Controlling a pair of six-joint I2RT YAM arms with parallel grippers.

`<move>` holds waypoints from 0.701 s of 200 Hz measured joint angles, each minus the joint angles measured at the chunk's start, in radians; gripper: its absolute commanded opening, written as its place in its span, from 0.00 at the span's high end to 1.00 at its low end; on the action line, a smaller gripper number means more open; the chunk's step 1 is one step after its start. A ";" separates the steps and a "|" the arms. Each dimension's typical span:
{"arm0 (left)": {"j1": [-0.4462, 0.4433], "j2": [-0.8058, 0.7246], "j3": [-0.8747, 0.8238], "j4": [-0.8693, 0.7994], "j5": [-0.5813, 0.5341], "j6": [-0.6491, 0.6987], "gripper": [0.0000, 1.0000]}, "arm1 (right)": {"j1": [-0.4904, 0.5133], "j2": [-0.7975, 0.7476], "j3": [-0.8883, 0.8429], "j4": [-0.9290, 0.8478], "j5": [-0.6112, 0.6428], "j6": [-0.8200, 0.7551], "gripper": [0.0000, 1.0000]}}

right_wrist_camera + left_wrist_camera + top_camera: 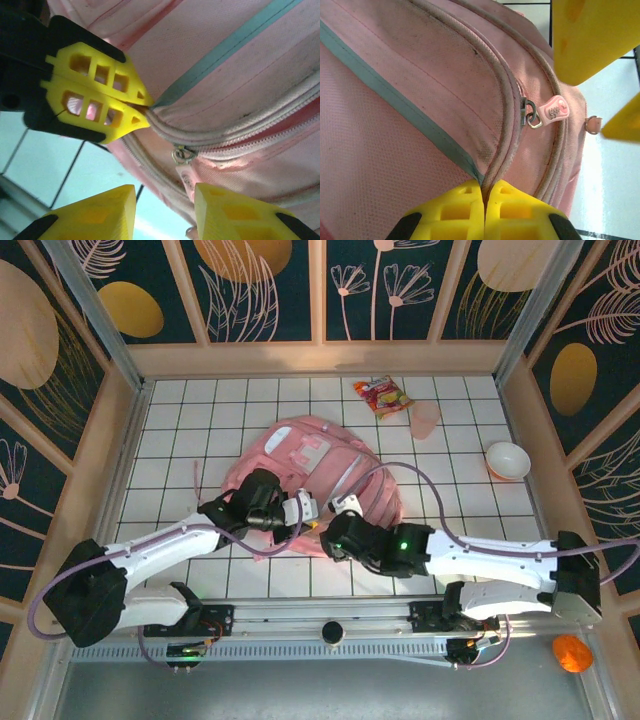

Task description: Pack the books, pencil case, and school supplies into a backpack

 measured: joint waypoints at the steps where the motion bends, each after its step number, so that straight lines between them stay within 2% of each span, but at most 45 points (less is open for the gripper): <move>1: 0.000 0.002 0.000 0.000 0.002 -0.002 1.00 | 0.002 0.002 0.000 0.000 0.005 -0.001 0.63; 53: 0.020 0.020 0.015 0.006 0.074 -0.059 1.00 | 0.013 0.020 -0.037 0.050 0.137 -0.087 0.62; 117: 0.053 0.031 0.024 0.008 0.128 -0.087 1.00 | -0.004 0.010 -0.128 0.126 0.078 -0.197 0.59; 130: 0.053 0.035 0.025 0.008 0.129 -0.090 1.00 | -0.023 0.011 -0.138 0.145 0.054 -0.217 0.62; 140: 0.053 0.036 0.025 0.008 0.128 -0.092 1.00 | -0.036 0.014 -0.139 0.153 0.043 -0.229 0.71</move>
